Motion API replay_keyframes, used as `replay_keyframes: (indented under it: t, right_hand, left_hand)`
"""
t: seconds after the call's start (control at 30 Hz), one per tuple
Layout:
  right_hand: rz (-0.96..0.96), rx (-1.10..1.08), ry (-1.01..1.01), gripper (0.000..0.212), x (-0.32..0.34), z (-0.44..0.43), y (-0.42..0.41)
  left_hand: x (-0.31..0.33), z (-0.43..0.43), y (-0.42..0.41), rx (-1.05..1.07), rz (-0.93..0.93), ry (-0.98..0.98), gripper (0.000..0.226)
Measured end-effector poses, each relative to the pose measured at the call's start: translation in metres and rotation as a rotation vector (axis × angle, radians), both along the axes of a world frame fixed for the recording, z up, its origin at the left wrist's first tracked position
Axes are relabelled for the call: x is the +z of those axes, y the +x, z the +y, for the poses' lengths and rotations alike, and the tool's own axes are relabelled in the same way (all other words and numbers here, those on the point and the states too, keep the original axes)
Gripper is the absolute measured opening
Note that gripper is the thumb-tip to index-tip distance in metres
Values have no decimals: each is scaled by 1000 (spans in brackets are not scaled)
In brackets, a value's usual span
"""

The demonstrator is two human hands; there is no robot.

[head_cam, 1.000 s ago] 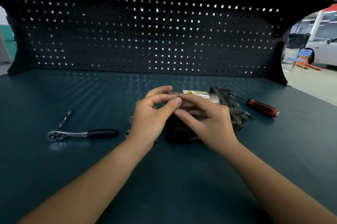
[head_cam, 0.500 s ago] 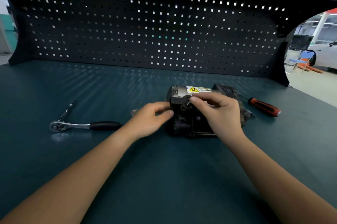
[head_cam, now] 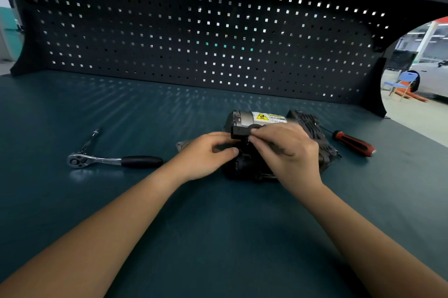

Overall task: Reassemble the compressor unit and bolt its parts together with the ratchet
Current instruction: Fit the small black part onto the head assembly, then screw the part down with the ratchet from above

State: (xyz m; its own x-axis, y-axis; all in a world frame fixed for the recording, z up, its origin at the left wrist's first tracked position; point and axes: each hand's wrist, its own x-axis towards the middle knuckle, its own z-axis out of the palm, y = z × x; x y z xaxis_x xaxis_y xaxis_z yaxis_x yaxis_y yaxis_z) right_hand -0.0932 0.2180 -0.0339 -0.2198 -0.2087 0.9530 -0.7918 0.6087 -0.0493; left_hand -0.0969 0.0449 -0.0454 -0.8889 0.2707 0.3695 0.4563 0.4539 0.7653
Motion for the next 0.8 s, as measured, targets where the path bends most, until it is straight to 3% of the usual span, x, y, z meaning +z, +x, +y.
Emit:
replay_keyframes:
  t: [0.3, 0.53, 0.8]
  right_hand:
    - [118, -9, 105, 2, -5, 0, -1]
    - [99, -59, 105, 4, -4, -4, 4]
    - [-100, -25, 8, 9, -8, -8, 8]
  left_hand:
    - [-2, 0, 0, 8, 32, -24, 26]
    - [-1, 2, 3, 13, 35, -18, 26]
    - [-1, -2, 2, 64, -35, -79, 25]
